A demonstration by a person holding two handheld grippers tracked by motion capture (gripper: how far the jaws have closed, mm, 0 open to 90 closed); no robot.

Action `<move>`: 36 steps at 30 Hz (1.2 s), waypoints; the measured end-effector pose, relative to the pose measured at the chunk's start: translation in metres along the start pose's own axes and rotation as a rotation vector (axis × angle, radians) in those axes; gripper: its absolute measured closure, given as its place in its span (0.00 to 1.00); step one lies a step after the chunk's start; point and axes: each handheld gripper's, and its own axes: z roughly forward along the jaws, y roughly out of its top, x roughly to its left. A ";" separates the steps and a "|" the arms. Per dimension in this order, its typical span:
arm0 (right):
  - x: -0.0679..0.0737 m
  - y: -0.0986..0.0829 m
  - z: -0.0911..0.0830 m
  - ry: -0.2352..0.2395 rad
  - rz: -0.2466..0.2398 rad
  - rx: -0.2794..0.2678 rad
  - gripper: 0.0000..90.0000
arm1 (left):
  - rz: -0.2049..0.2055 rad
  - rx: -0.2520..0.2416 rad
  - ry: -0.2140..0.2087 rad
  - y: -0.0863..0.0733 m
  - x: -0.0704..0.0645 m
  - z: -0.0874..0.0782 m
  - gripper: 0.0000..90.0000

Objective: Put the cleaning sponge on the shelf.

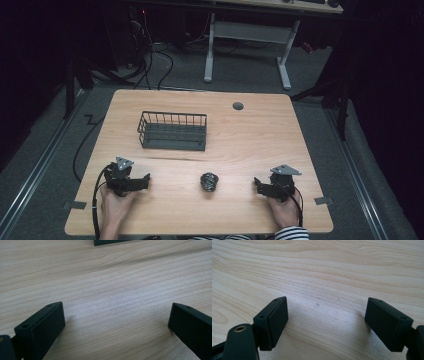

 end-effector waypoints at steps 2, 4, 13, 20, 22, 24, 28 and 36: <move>0.000 0.000 0.000 -0.001 0.004 0.001 0.21 | 0.000 0.002 -0.001 0.000 0.000 -0.001 0.03; 0.000 0.000 0.000 -0.001 0.005 0.001 0.21 | 0.003 0.003 -0.004 0.000 0.001 -0.002 0.05; 0.000 0.000 0.000 0.000 0.004 0.001 0.22 | -0.005 -0.011 -0.029 -0.001 0.009 -0.006 0.14; 0.000 0.000 0.000 0.000 0.004 0.000 0.22 | 0.000 -0.011 -0.050 0.000 0.011 -0.006 0.17; 0.000 0.000 0.000 0.001 0.005 0.000 0.22 | -0.003 -0.011 -0.057 0.000 0.012 -0.007 0.17; 0.000 0.000 0.000 0.001 0.005 0.000 0.22 | -0.008 -0.008 -0.067 0.001 0.014 -0.007 0.17; 0.000 0.000 0.000 0.001 0.002 -0.001 0.22 | -0.008 0.006 -0.086 0.004 0.017 -0.008 0.17; 0.000 0.000 0.000 0.001 0.002 -0.001 0.22 | -0.007 -0.013 -0.101 0.021 0.022 -0.017 0.18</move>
